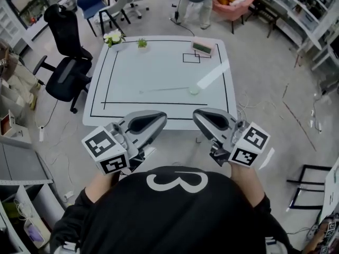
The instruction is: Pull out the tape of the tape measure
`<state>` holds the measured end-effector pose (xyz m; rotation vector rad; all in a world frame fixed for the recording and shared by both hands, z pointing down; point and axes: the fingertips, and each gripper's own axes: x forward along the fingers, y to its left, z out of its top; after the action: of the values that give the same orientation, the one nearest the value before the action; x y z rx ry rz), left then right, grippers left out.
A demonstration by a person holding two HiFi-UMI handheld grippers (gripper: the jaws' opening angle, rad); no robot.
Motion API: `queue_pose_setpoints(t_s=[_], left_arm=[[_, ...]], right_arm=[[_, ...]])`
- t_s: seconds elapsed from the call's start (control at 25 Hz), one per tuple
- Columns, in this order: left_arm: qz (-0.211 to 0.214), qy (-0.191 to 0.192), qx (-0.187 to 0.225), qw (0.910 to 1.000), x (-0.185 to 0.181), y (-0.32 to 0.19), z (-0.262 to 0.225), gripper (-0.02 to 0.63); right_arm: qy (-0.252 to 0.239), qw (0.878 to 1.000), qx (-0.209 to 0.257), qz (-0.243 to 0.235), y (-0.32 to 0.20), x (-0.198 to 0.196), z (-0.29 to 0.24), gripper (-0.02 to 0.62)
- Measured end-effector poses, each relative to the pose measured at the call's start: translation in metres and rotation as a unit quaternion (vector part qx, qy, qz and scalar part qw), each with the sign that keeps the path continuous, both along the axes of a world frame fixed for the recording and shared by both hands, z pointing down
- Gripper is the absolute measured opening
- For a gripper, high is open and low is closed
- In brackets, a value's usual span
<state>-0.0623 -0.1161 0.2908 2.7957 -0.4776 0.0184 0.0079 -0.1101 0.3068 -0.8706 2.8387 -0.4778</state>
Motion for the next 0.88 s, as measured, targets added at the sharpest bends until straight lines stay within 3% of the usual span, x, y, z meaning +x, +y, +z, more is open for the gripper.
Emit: queue_pose_setpoints(t_s=[0.44, 0.88], left_arm=[[-0.010, -0.002, -0.011, 0.9999, -0.009, 0.005, 0.015, 0.003], [-0.037, -0.021, -0.013, 0.9990, -0.028, 0.003, 0.024, 0.003]], right_arm=[[0.049, 0.999, -0.005, -0.001, 0.017, -0.014, 0.015, 0.009], [0.060, 0.998, -0.011, -0.011, 0.012, -0.029, 0.023, 0.009]])
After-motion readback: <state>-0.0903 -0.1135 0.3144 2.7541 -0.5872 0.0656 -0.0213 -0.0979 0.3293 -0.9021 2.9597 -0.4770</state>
